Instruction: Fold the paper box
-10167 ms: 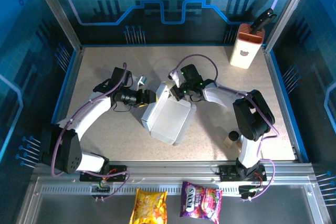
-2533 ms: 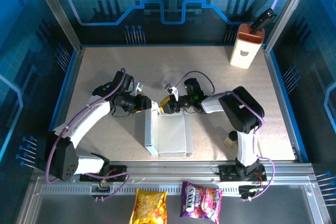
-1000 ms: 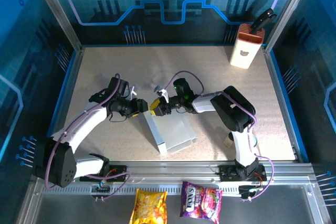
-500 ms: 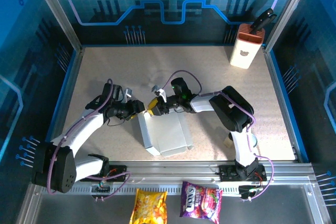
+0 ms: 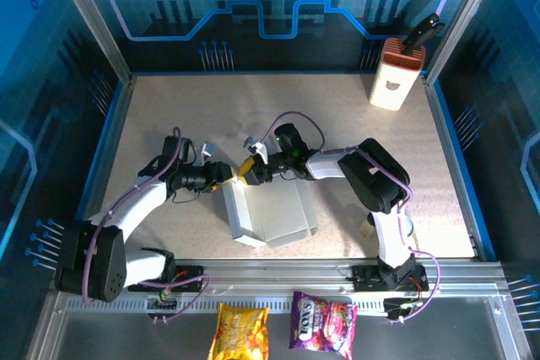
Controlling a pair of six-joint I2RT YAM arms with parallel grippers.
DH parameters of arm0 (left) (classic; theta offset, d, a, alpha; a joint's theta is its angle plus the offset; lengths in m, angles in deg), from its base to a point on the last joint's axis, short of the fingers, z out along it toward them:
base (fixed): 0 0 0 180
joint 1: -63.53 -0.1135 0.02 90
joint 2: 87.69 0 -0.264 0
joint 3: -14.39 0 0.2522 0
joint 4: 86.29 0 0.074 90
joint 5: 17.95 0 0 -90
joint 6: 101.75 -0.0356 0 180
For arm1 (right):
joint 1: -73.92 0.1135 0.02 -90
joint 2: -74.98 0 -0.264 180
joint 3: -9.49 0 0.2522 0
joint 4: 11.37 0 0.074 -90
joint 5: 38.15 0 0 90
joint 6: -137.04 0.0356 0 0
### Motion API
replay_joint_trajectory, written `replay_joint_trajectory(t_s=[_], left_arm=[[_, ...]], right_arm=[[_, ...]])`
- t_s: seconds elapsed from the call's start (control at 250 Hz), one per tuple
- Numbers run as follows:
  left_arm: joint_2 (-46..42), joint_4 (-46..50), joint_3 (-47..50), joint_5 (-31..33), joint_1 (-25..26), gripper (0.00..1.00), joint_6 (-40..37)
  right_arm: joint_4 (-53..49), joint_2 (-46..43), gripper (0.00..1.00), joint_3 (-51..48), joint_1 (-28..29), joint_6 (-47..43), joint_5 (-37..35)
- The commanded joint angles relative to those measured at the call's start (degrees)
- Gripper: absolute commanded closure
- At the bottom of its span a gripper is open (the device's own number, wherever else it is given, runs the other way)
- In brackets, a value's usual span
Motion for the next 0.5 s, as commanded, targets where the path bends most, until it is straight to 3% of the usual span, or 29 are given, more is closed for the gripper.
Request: replay_joint_trajectory(t_s=[0.0, 0.496], left_arm=[[3.0, -1.7, -3.3, -8.8, 0.8, 0.6, -4.8], [15.4, -1.1, -13.2, -17.8, 4.2, 0.6, -11.1]], right_arm=[[-2.7, -2.6, 0.63, -1.8, 1.0, -1.9, -0.3], [-15.4, -10.5, 0.63, -6.2, -3.6, -8.2, 1.5]])
